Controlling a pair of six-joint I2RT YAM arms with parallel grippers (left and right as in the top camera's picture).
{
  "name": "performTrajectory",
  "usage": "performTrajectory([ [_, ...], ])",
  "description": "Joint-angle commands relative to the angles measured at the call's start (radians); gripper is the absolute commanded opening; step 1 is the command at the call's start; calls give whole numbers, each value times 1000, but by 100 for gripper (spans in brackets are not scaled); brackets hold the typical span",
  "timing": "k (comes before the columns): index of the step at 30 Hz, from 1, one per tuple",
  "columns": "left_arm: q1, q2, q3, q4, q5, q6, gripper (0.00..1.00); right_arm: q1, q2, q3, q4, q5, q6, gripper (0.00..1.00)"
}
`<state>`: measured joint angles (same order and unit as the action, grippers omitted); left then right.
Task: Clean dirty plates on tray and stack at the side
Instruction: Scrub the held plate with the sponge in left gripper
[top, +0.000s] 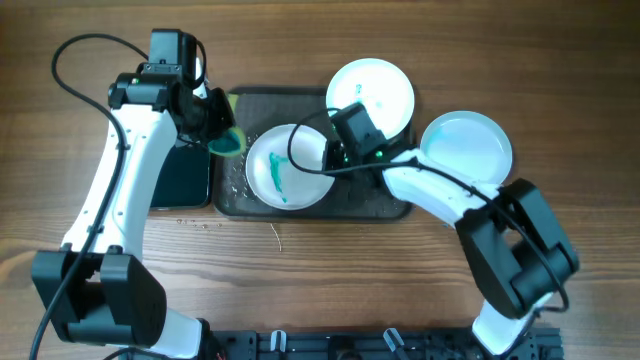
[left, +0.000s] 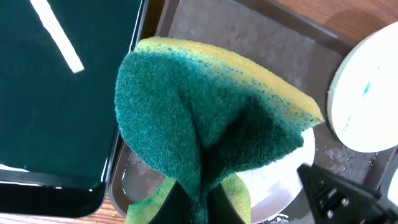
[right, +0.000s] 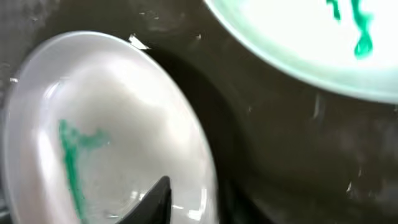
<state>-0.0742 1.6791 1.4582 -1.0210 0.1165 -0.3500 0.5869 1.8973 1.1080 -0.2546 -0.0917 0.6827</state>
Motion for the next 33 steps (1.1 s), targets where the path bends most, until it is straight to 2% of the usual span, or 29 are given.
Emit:
performTrajectory([
  [1,-3,12,-49,16,6,-25,4,-13,72,31,-18,-22,-77,18],
  [6,-29,12,-96,64,26,-27,4,-15,95,31,0,-48,-46,4],
  [16,-167,80,-193,202,11,-156,4,-15,95,31,-35,-101,50,5],
  [17,-177,97,-193,204,4,-164,4,-15,95,31,-35,-101,47,7],
  [18,-186,119,-193,210,1,-164,4,-15,95,31,-34,-101,35,15],
  [21,-190,172,-195,209,-7,-163,4,-27,94,41,-23,-105,-34,27],
  [23,-187,200,-196,211,-21,-159,4,-52,94,62,-8,-156,-116,28],
  [27,-188,233,-196,230,-21,-139,4,-87,105,65,58,-198,-248,20],
  [33,-191,251,-198,233,-21,-99,4,-87,164,65,109,-267,-265,4],
])
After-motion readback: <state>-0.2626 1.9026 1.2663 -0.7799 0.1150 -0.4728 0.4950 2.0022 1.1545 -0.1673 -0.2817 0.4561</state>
